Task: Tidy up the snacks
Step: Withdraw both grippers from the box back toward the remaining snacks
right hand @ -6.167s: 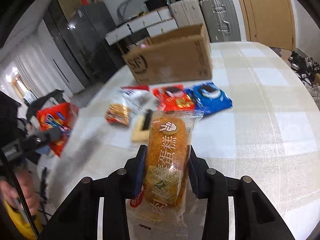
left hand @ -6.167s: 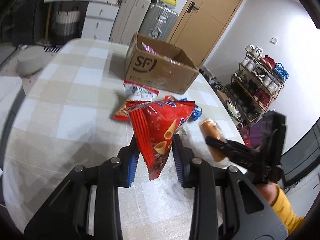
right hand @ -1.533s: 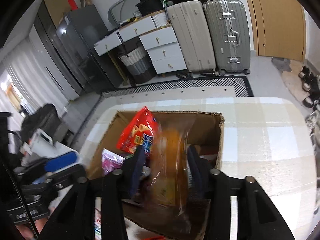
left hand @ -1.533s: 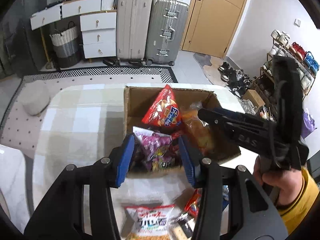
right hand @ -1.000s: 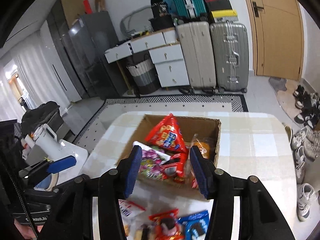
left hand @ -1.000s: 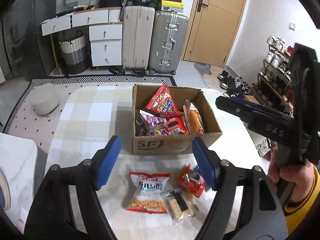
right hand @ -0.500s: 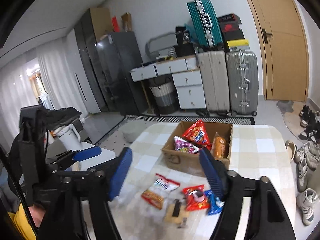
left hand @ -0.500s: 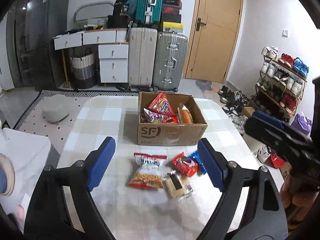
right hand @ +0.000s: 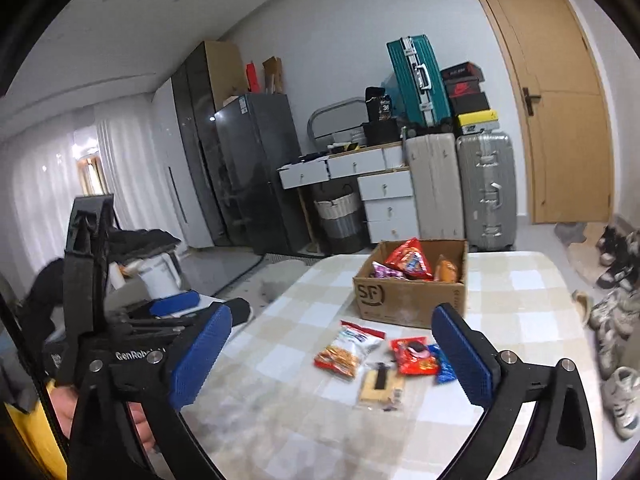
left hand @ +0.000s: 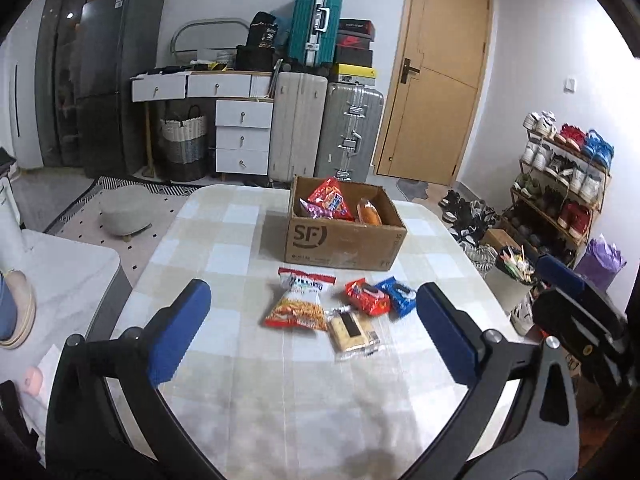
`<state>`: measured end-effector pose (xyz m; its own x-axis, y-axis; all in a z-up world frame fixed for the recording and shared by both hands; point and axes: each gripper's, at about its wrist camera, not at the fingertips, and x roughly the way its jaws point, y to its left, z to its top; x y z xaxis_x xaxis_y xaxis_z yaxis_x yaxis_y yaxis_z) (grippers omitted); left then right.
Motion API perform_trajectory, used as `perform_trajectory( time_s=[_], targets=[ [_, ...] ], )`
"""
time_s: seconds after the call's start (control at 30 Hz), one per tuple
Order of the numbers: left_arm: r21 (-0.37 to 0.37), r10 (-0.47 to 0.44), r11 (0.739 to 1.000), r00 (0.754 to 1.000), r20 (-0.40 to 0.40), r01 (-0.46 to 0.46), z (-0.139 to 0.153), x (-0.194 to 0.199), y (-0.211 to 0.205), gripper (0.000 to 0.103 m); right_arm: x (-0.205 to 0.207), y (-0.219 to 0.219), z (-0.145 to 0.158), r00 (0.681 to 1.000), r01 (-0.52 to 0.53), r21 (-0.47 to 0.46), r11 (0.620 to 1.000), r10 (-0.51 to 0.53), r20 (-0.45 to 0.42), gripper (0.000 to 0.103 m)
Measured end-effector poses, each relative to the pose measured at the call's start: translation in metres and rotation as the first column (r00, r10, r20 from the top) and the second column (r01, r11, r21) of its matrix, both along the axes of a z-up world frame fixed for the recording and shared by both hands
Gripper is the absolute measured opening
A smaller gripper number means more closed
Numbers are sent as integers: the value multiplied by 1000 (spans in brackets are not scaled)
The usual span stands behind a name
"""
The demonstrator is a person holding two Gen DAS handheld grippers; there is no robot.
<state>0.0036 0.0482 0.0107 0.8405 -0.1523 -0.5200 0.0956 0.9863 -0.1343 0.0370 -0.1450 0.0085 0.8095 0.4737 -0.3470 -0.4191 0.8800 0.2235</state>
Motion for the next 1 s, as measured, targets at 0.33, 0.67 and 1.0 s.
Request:
perform_trajectory(
  time_s=[0.33,0.67,1.0],
  targets=[
    [22,-6,1000,996,-91,9,-45,16,5,103,-18,-7,-46,998,57,-146,988,-56,12,102],
    [17,-5,1000,980,-200,9,-93,66,5,103,12,-19,-78,982,187,-198,962,-190,3,102],
    [0,-2,1000,955,-296,2,-126,121,9,102,46,-16,-101,986,149,-238,960,-163,-39,102]
  ],
)
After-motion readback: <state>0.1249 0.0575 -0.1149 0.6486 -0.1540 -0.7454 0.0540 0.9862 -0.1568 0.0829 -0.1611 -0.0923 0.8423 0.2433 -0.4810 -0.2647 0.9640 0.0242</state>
